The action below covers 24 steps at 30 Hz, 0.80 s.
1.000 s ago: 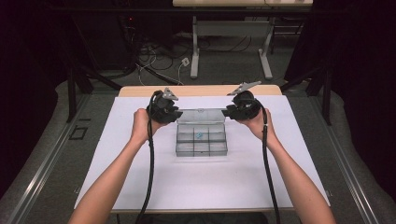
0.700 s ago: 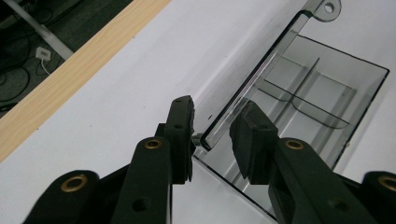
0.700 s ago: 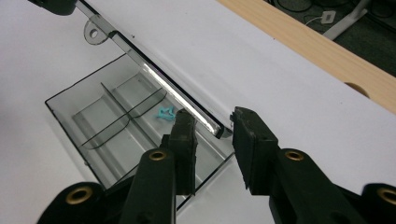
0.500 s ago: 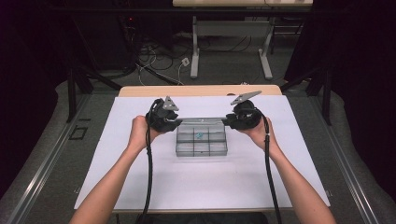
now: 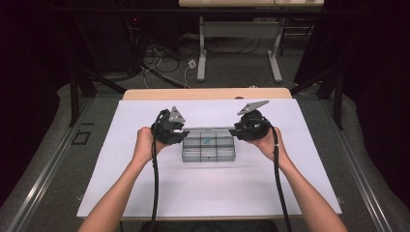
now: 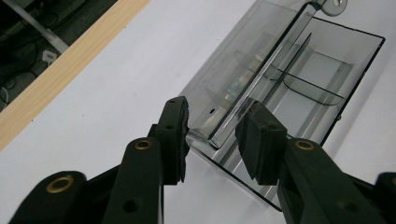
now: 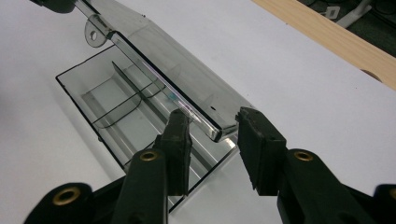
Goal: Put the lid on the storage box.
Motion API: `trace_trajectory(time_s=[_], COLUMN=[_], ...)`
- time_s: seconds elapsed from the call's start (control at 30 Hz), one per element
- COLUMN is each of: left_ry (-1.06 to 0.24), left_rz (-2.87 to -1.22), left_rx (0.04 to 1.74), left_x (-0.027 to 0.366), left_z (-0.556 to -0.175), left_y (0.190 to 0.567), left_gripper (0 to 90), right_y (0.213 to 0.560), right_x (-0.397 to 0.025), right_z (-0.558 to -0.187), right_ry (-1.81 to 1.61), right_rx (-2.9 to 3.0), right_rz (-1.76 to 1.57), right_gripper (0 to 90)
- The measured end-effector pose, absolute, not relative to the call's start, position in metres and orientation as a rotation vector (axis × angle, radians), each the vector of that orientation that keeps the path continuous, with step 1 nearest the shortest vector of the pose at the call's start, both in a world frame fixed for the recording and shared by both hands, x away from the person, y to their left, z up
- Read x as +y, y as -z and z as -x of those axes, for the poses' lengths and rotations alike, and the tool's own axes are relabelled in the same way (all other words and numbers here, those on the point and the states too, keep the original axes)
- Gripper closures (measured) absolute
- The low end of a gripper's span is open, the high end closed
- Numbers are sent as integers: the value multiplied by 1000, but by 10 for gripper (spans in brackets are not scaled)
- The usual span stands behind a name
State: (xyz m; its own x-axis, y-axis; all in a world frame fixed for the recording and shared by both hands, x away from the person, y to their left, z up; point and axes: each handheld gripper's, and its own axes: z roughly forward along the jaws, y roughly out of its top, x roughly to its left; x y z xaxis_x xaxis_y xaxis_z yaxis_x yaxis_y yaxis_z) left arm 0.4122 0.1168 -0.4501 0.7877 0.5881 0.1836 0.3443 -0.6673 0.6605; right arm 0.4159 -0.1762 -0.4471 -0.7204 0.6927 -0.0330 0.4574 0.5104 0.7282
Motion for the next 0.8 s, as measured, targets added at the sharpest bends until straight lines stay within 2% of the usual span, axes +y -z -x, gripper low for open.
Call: trace_trajectory(time_s=[0.5, 0.8], left_ry=[-503, -512], left_rz=[-2369, -2374], left_rx=[695, 735], left_x=[114, 113], left_z=[-401, -395], left_y=[458, 467], left_gripper=[569, 574], right_y=[457, 465], right_x=[-176, -175], right_z=[-405, -398], right_ry=[-1012, -988], right_rx=[2452, 2463], right_rz=[-963, -955], right_gripper=[614, 605])
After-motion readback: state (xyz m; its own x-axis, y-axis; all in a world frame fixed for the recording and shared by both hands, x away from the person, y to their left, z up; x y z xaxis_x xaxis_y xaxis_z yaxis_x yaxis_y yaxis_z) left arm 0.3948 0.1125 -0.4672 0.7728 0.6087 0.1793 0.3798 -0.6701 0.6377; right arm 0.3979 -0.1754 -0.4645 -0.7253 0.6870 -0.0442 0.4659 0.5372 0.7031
